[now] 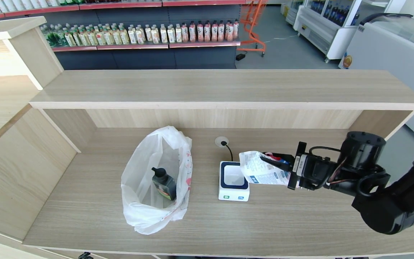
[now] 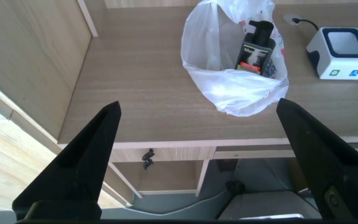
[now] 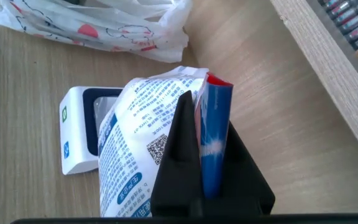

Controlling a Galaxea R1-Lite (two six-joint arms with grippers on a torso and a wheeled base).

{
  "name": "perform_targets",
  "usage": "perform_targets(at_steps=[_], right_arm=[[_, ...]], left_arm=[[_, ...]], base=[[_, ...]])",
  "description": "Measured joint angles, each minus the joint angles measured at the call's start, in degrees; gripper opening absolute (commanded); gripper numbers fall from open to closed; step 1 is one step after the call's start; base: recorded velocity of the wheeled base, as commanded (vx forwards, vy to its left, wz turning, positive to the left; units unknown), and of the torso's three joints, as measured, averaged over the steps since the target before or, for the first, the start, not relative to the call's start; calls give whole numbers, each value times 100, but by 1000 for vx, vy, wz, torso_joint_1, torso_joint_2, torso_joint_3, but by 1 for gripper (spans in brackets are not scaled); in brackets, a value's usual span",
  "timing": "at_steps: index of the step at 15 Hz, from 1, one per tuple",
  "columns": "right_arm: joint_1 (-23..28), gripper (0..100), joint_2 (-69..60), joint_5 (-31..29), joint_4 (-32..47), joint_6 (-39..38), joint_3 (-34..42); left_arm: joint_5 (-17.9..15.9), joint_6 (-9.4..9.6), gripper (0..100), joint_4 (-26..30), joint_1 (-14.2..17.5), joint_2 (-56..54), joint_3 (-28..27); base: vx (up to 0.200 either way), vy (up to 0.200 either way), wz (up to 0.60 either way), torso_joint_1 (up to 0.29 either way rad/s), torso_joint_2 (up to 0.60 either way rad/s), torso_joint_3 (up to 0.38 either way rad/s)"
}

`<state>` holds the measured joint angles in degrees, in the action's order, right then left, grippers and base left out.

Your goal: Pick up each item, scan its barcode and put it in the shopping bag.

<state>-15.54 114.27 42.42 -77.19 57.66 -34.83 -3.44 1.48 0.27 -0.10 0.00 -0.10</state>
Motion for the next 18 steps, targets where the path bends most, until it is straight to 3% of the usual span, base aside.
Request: perform_targets(at_steps=[5,7,11,18], right_arm=[[-72,0,728,594,-941,-352,-447],[-101,0,1001,1143,-1012,-438,-666],[-112,0,1351,1547,-1020,-443,-1001],[-85,0,1751,1642,-1284,-443,-1309]], left_arm=[[0,2,100,0,0,0,0],[0,0,100,-2,0,0,0],[0,0,100,0,0,0,0],[0,2,100,-2,0,0,0]], base=[[0,0,0,0,0,0],[0,0,0,0,0,0],[0,0,0,0,0,0],[0,0,0,0,0,0]])
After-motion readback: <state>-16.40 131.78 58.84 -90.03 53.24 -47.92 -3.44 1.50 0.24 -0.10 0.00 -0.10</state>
